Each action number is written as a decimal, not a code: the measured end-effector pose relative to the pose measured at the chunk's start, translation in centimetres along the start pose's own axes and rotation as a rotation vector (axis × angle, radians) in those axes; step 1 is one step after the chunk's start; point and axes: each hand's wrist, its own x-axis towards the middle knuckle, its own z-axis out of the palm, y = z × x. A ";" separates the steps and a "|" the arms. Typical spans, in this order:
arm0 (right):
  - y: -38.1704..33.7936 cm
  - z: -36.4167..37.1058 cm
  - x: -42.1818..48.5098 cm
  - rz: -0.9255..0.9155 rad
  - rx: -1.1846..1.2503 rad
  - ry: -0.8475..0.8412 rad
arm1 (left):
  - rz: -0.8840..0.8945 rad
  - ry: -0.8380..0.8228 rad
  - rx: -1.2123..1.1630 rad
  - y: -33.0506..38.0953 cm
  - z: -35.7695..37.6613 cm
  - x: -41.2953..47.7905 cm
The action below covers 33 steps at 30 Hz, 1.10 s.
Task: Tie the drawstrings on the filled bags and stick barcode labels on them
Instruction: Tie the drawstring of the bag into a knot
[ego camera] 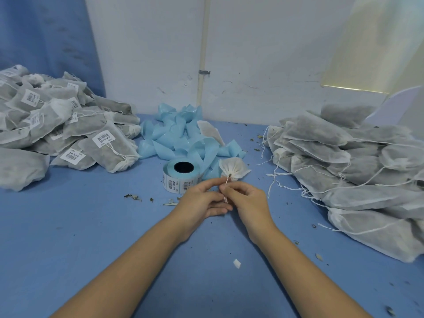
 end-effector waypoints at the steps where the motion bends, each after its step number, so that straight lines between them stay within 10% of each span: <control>1: 0.0 0.0 0.0 0.008 0.019 -0.011 | 0.003 -0.005 0.000 0.0 -0.1 0.0; 33: 0.4 -0.2 0.5 -0.036 0.058 0.030 | 0.104 0.154 0.410 -0.8 -0.6 0.4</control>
